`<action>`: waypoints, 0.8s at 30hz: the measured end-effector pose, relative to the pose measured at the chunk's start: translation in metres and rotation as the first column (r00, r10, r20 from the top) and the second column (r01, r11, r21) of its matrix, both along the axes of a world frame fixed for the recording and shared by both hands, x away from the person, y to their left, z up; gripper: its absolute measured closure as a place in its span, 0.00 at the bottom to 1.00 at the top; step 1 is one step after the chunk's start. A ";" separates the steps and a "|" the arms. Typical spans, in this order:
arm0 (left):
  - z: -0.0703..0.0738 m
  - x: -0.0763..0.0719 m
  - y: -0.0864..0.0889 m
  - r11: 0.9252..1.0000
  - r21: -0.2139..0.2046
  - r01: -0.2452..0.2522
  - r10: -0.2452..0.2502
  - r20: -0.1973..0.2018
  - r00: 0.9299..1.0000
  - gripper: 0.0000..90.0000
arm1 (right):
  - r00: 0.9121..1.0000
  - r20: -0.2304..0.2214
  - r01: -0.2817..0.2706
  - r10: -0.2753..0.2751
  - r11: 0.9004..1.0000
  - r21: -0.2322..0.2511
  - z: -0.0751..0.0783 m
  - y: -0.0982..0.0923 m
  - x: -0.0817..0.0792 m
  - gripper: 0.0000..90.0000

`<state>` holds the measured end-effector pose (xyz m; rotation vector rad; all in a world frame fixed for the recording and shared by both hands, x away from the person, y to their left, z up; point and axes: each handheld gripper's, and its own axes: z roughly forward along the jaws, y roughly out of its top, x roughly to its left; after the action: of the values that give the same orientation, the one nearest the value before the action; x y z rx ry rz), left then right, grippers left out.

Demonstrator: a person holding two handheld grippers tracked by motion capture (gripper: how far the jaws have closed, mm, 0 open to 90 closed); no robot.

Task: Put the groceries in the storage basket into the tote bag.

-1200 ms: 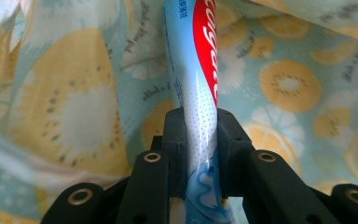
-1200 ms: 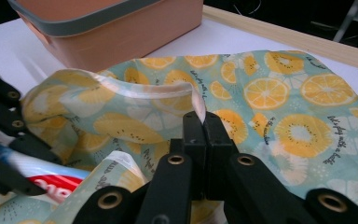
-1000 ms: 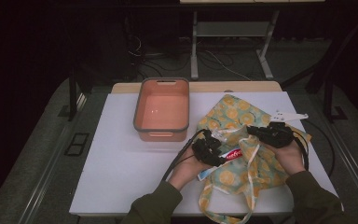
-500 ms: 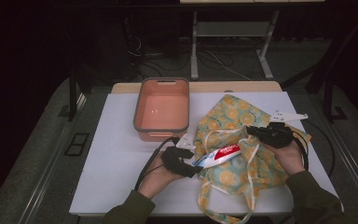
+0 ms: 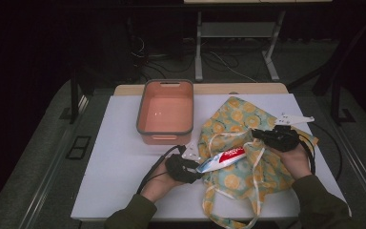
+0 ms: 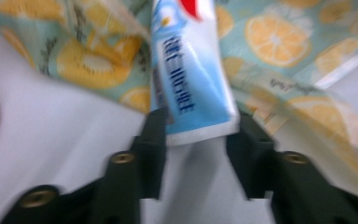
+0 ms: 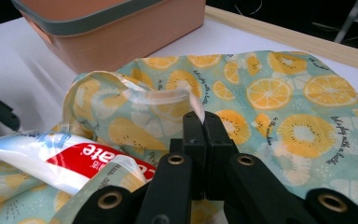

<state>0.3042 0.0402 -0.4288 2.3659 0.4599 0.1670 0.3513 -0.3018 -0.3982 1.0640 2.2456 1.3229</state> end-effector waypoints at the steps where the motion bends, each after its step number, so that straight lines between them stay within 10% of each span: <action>1: 0.001 0.000 0.000 1.000 0.003 0.005 -0.005 0.017 1.000 0.74 | 1.000 -0.001 0.000 0.000 1.000 -0.001 0.000 0.000 0.000 0.99; 10: 0.004 0.009 0.000 1.000 0.011 -0.017 0.016 0.080 0.997 0.99 | 1.000 -0.004 -0.001 0.001 1.000 -0.012 -0.001 0.003 0.000 0.99; 24: 0.010 0.007 -0.035 0.999 -0.015 0.042 -0.041 0.071 0.997 0.99 | 0.999 0.047 -0.026 0.025 0.999 0.029 0.012 0.010 -0.005 0.99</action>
<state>0.3115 0.0051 -0.4192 2.3430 0.3767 0.2260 0.3459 -0.2916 -0.3865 1.0072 2.2196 1.3807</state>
